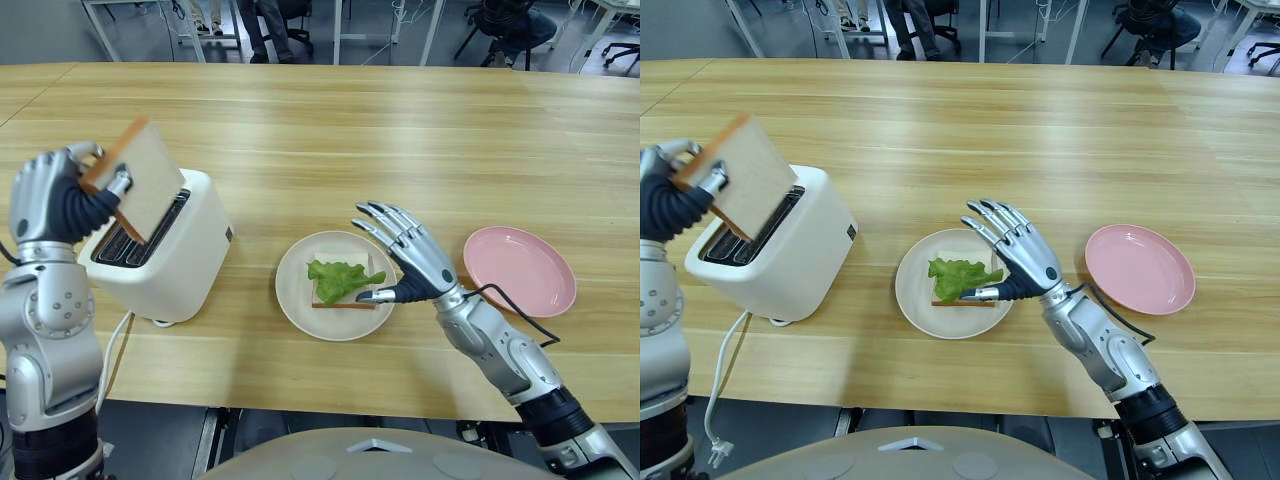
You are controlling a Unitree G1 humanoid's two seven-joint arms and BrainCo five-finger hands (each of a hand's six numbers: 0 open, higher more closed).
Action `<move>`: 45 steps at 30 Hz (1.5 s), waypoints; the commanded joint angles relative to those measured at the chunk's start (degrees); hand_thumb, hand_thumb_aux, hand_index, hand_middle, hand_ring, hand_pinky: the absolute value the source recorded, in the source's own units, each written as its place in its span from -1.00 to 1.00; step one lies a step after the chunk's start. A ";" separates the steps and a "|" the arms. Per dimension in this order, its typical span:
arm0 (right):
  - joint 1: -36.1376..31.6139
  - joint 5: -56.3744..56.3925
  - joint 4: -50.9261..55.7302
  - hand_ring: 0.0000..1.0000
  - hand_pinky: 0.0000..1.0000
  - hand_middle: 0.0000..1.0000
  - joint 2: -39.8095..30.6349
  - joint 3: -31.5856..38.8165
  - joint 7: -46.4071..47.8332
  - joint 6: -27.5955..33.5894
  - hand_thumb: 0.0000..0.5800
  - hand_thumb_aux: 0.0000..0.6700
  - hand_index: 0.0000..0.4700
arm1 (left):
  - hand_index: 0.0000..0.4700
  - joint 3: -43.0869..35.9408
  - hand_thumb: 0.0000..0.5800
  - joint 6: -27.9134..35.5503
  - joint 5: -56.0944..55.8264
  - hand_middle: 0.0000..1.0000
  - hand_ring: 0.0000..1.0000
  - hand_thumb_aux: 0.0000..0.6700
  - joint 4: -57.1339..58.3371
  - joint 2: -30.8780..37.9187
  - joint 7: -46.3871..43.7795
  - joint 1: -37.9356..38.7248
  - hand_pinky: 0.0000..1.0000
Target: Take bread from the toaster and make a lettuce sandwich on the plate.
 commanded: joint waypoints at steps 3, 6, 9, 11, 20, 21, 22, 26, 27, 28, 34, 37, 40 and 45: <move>2.09 0.40 -0.73 -1.00 -1.00 -1.00 -1.03 -4.89 -4.80 -2.62 -1.00 -1.00 -1.00 | 0.96 1.85 1.00 -4.36 -5.16 1.00 1.00 1.00 -4.07 1.28 1.19 -3.94 1.00; 3.50 -0.09 -1.51 -1.00 -1.00 -1.00 -1.59 -6.66 -7.48 -4.88 -1.00 -1.00 -1.00 | 0.96 -1.05 1.00 -4.99 -9.97 1.00 1.00 1.00 -6.18 1.63 -2.07 -7.10 1.00; 5.43 -2.13 -3.80 -1.00 -1.00 -1.00 -2.59 -7.71 -10.74 -7.94 -1.00 -1.00 -1.00 | 0.96 -7.92 1.00 -3.89 -15.93 1.00 1.00 1.00 -6.73 1.00 -7.41 -11.11 1.00; 6.29 -3.45 -5.29 -1.00 -1.00 -1.00 -3.19 -7.92 -12.39 -10.01 -1.00 -1.00 -1.00 | 0.96 -13.08 1.00 -3.16 -19.84 1.00 1.00 1.00 -6.29 0.24 -11.13 -13.11 1.00; 9.24 -8.21 -9.78 -1.00 -1.00 -1.00 -3.65 -6.65 -13.71 -15.92 -1.00 -1.00 -1.00 | 0.96 -28.51 1.00 -4.48 -32.52 1.00 1.00 1.00 8.84 -2.68 -24.34 -19.09 1.00; 9.55 -8.86 -10.01 -1.00 -1.00 -1.00 -3.76 -6.49 -13.70 -16.36 -1.00 -1.00 -1.00 | 0.96 -30.15 1.00 -5.38 -32.92 1.00 1.00 1.00 11.82 -2.99 -25.58 -19.77 1.00; 9.89 -9.30 -10.14 -1.00 -1.00 -1.00 -3.90 -6.37 -13.75 -16.90 -1.00 -1.00 -1.00 | 0.96 -31.83 1.00 -6.77 -33.34 1.00 1.00 1.00 14.62 -3.38 -26.92 -20.37 1.00; 10.84 -10.61 -10.33 -1.00 -1.00 -1.00 -3.93 -5.70 -13.25 -17.95 -1.00 -1.00 -1.00 | 0.96 -38.29 1.00 -11.67 -30.40 1.00 1.00 1.00 27.00 -5.46 -29.04 -23.82 1.00; 10.90 -10.73 -10.08 -1.00 -1.00 -1.00 -3.90 -5.30 -12.91 -18.16 -1.00 -1.00 -1.00 | 0.96 -39.49 1.00 -12.67 -29.91 1.00 1.00 1.00 29.69 -5.97 -29.39 -24.50 1.00; 10.90 -10.86 -9.69 -1.00 -1.00 -1.00 -3.87 -4.89 -12.41 -18.25 -1.00 -1.00 -1.00 | 0.96 -40.58 1.00 -13.67 -29.57 1.00 1.00 1.00 32.30 -6.50 -29.79 -25.15 1.00; 10.04 -10.86 -5.15 -1.00 -1.00 -1.00 -3.92 -1.60 -6.80 -17.01 -1.00 -1.00 -1.00 | 0.96 -43.74 1.00 -16.44 -30.68 1.00 1.00 1.00 44.97 -10.12 -32.94 -27.58 1.00; 9.26 -11.05 -2.03 -1.00 -1.00 -1.00 -3.91 0.29 -3.05 -15.79 -1.00 -1.00 -1.00 | 0.96 -43.47 1.00 -16.66 -31.77 1.00 1.00 1.00 50.59 -11.85 -34.78 -28.55 1.00; 8.70 -10.51 0.12 -1.00 -1.00 -1.00 -3.91 1.66 1.00 -14.20 -1.00 -1.00 -1.00 | 0.96 -43.33 1.00 -18.46 -30.40 1.00 1.00 1.00 56.63 -12.46 -34.42 -30.09 1.00; 5.67 -9.46 6.36 -1.00 -1.00 -1.00 -3.07 5.00 10.68 -10.18 -1.00 -1.00 -1.00 | 0.96 -42.95 1.00 -22.03 -28.22 1.00 1.00 1.00 65.97 -13.21 -31.62 -32.75 1.00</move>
